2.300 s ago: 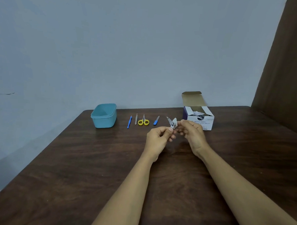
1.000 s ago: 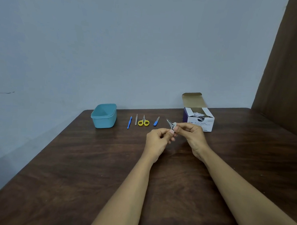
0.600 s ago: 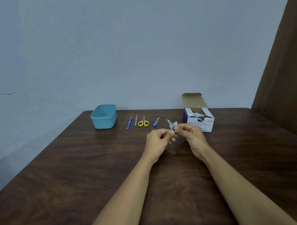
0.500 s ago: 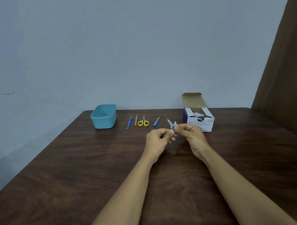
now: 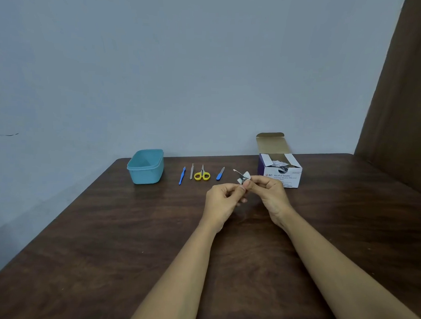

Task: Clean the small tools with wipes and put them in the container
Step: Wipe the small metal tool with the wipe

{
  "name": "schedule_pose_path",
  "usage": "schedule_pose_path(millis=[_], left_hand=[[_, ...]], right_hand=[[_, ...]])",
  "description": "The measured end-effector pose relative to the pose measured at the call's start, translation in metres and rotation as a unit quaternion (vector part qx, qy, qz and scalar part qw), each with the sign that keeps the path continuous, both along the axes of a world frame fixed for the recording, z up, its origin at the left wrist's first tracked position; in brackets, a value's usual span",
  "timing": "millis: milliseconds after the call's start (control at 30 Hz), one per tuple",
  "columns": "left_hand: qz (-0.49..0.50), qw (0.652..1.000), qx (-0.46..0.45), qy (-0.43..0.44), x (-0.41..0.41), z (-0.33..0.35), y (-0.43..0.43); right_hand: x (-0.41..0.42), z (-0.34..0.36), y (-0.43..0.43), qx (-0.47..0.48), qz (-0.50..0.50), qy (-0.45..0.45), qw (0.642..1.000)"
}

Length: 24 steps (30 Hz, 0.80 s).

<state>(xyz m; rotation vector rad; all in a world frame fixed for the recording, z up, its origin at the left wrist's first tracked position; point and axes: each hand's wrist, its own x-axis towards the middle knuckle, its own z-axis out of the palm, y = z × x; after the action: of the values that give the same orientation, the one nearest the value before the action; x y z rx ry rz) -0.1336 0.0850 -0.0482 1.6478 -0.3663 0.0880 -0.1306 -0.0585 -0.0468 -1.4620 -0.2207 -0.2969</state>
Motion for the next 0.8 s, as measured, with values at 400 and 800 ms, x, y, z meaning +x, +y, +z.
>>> schedule_pose_path(millis=[400,800], left_hand=[[-0.009,1.000,0.013,0.014,0.0004,-0.0001,0.0001],[-0.031,0.999,0.003,0.010,-0.0018,0.0023,-0.0012]], right_hand=[[0.0035,-0.0018,-0.0038,-0.007,0.011,0.020,1.000],[0.0011,0.0015,0.0005,0.000,-0.016,0.019,1.000]])
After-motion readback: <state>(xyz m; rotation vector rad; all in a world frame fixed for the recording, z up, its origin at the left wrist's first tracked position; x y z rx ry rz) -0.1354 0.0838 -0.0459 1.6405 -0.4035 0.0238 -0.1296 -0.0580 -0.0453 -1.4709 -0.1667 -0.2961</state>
